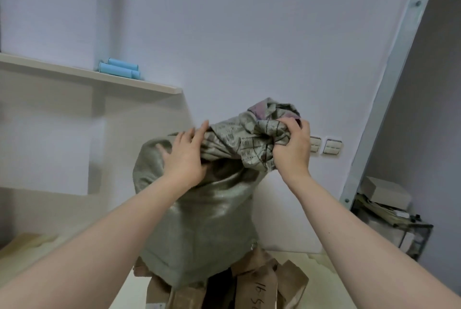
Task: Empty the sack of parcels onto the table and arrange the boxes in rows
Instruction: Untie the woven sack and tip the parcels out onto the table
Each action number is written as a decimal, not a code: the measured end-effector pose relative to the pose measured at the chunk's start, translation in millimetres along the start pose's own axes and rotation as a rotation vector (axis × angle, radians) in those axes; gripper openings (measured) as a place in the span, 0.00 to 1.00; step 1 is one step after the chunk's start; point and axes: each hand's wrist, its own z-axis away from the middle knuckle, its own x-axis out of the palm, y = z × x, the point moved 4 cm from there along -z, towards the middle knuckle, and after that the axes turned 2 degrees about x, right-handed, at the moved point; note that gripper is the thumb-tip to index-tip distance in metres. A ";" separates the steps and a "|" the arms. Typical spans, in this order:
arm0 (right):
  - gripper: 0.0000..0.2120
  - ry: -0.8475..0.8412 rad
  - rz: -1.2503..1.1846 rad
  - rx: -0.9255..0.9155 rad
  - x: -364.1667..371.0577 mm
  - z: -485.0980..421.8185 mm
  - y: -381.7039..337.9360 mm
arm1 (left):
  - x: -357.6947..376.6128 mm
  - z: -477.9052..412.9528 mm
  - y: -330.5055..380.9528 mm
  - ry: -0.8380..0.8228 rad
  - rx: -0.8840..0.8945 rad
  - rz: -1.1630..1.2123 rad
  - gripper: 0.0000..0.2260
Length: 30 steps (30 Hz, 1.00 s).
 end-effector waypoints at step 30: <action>0.26 -0.646 -0.703 1.355 46.5 57.0 47.6 | 27.8 28.1 86.9 0.154 0.355 0.019 0.19</action>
